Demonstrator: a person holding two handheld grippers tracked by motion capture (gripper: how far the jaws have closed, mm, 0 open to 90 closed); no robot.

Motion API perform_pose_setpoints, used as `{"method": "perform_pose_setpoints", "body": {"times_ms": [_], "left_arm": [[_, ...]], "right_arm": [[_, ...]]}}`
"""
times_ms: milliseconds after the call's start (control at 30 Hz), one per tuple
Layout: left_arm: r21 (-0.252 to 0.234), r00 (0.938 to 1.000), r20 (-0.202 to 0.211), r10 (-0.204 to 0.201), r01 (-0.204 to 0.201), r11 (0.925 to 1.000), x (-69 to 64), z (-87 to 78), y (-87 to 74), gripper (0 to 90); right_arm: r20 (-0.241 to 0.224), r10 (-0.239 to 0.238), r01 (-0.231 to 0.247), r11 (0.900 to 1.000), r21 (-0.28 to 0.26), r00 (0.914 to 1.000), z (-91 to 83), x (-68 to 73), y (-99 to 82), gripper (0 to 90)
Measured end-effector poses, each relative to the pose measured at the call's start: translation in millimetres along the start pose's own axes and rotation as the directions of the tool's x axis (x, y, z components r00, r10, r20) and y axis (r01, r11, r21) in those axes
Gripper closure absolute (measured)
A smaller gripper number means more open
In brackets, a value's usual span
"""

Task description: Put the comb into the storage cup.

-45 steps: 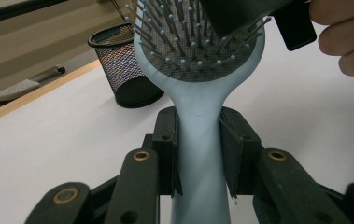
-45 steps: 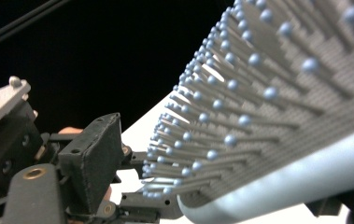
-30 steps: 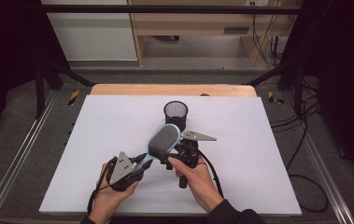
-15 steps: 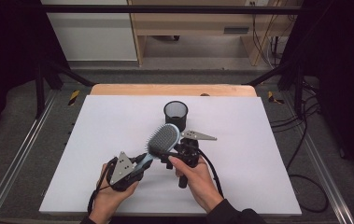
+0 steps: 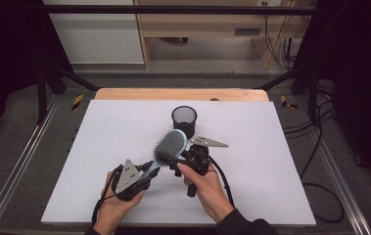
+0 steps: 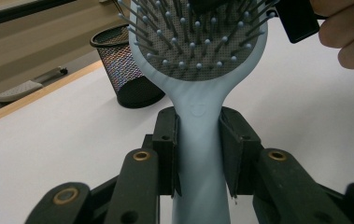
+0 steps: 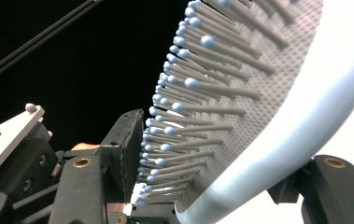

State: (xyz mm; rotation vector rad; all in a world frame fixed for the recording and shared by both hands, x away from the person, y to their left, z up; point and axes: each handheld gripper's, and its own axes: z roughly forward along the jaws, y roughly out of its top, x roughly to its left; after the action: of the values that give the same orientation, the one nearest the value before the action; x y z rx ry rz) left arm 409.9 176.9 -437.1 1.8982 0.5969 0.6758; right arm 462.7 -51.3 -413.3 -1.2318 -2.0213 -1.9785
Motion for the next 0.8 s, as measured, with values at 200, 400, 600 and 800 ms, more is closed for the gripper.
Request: {"method": "perform_pose_setpoints", "body": {"times_ms": [200,400,600,800], "left_arm": [[0.004,1.0,-0.007,-0.004,0.004,1.0,0.1,0.2,-1.0,69.5],[0.007,0.9999,-0.007,-0.008,0.008,0.9999,0.3,1.1,-2.1,69.4],[0.001,0.9999,-0.011,-0.012,0.012,0.9999,0.6,0.6,-2.0,69.5],[-0.006,0.9998,-0.008,-0.02,0.02,0.9998,2.5,-0.9,-1.6,69.4]], "right_arm": [[-0.01,-0.01,0.01,0.9999,-0.007,0.9999,0.3,1.4,-0.4,41.8],[-0.015,-0.012,0.012,0.9999,-0.008,0.9998,0.0,3.7,-0.4,45.0],[-0.016,-0.018,0.018,0.9998,-0.009,0.9997,0.1,6.6,0.8,47.0],[-0.016,-0.027,0.027,0.9996,-0.007,0.9995,0.7,10.0,2.9,48.2]]}}
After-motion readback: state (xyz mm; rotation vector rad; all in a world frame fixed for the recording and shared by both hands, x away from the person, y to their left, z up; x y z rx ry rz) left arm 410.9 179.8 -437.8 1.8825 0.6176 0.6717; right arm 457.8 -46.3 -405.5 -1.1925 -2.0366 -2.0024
